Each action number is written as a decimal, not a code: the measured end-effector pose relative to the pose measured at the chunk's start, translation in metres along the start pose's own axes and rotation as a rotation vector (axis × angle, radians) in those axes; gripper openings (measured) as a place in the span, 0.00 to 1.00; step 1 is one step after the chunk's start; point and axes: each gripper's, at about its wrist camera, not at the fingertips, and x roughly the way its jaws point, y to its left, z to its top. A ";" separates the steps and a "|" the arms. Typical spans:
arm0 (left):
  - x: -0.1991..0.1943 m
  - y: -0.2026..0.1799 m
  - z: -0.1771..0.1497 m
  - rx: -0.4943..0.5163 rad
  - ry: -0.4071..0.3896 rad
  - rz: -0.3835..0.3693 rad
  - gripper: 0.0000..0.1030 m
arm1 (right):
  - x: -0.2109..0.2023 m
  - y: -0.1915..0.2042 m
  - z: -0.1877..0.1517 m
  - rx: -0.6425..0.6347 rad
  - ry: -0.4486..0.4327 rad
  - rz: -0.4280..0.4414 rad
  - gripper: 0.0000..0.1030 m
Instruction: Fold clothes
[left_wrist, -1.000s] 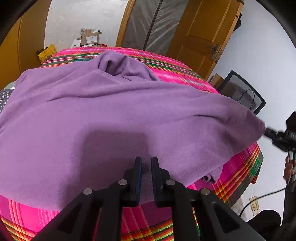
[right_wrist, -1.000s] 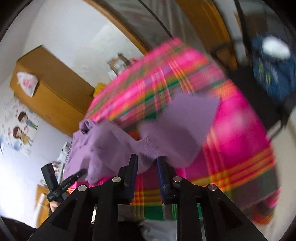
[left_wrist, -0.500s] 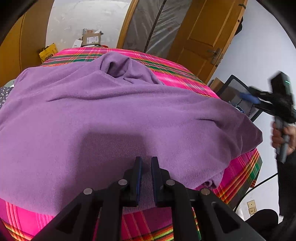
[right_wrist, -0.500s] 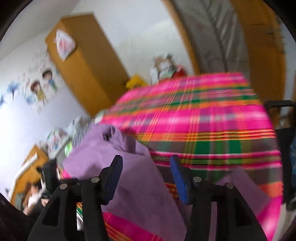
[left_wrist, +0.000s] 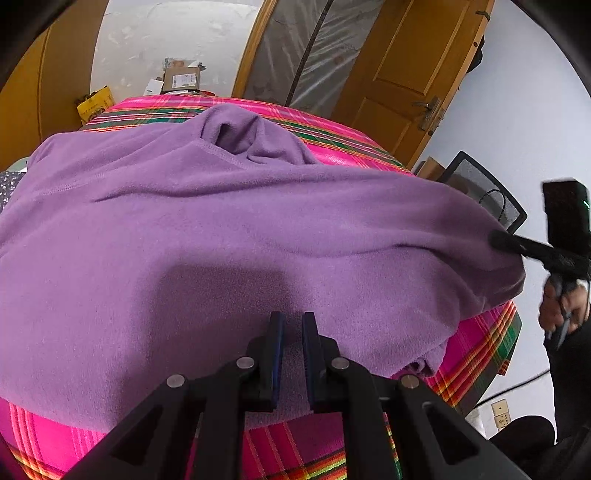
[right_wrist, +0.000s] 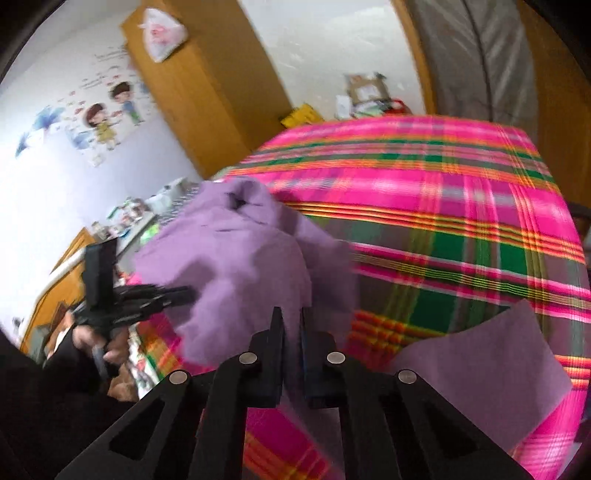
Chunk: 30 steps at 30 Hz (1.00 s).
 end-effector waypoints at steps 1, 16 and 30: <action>0.000 0.000 0.000 -0.003 -0.001 -0.001 0.10 | -0.004 0.005 -0.005 -0.015 0.003 0.012 0.07; -0.002 0.002 -0.004 -0.024 -0.010 -0.001 0.10 | 0.001 -0.018 0.019 0.081 -0.081 0.022 0.61; 0.000 0.003 0.000 -0.029 -0.003 -0.004 0.10 | 0.099 -0.056 0.055 0.066 0.176 -0.025 0.06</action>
